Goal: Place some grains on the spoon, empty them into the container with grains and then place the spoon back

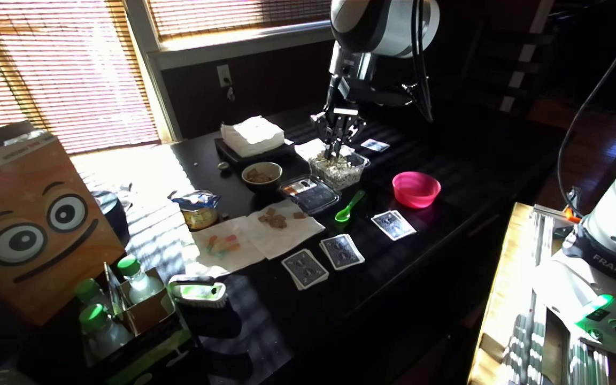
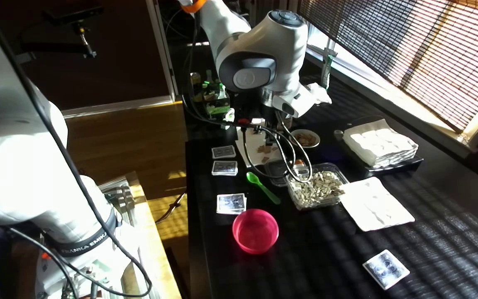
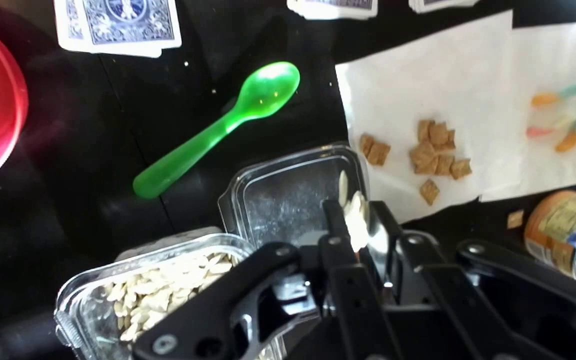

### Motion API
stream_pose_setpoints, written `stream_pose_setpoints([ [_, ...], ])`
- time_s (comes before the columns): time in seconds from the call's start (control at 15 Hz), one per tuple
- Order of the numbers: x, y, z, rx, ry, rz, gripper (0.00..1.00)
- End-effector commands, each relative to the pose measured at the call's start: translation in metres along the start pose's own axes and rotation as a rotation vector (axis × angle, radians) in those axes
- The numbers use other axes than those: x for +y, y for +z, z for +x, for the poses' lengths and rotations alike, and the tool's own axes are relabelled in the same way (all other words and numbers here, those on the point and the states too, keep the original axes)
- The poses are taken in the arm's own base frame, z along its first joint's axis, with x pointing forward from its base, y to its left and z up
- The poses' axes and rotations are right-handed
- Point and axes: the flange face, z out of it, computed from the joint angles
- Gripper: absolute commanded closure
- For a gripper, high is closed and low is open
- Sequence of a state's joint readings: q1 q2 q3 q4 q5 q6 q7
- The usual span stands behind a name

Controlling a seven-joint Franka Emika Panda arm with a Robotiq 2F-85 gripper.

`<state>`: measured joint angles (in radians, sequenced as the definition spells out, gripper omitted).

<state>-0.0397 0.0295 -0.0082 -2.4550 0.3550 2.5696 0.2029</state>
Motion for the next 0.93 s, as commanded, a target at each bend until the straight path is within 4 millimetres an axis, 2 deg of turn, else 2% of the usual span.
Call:
stream_pose_setpoints([
  [0.0,0.000,0.007,-0.024,-0.063,-0.111,0.000,0.96],
  [0.4,0.003,0.036,-0.035,-0.121,-0.195,-0.024,0.96],
  [0.87,0.007,0.071,-0.036,-0.170,-0.201,-0.044,0.96],
])
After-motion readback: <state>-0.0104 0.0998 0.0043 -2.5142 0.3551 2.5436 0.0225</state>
